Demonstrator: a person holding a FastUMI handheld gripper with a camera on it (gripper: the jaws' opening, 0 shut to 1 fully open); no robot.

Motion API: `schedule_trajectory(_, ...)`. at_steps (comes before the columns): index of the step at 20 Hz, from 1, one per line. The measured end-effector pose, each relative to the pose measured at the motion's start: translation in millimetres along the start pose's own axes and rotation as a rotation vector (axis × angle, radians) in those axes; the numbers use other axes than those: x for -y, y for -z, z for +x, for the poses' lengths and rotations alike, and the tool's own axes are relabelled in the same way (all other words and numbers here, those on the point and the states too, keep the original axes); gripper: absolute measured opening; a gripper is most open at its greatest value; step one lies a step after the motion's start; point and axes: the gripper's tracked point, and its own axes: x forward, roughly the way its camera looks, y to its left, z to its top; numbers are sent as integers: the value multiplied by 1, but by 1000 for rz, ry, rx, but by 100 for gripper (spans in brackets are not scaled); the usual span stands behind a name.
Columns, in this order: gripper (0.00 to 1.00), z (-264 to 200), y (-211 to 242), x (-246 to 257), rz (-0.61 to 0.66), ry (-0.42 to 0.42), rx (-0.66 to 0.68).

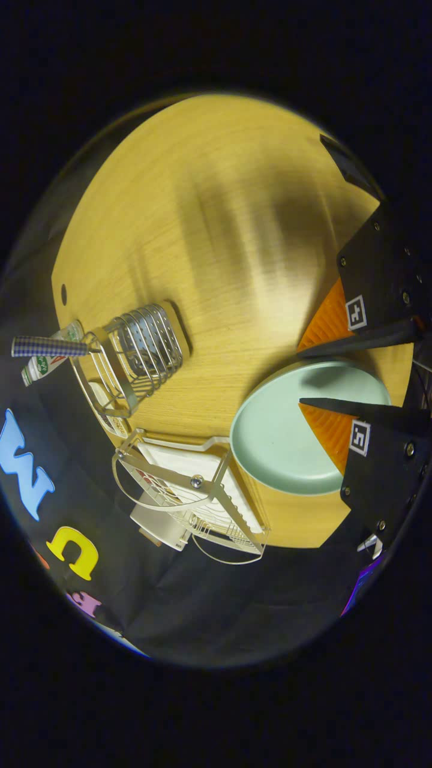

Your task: Take the plate from the dish rack, then take the spoon from the basket and place it into the plate.

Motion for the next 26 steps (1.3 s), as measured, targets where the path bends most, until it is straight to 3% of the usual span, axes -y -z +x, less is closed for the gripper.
schedule_trajectory(3, 84, -17, -15, 8, -44, 30, 62)
schedule_trajectory(9, 81, -75, -81, 2, -134, 48, 339)
schedule_trajectory(16, 81, -132, -173, -1, -367, 148, 680)
schedule_trajectory(20, 80, -133, -210, -1, -420, 183, 774)
schedule_trajectory(26, 80, -94, -238, 16, -395, 206, 800)
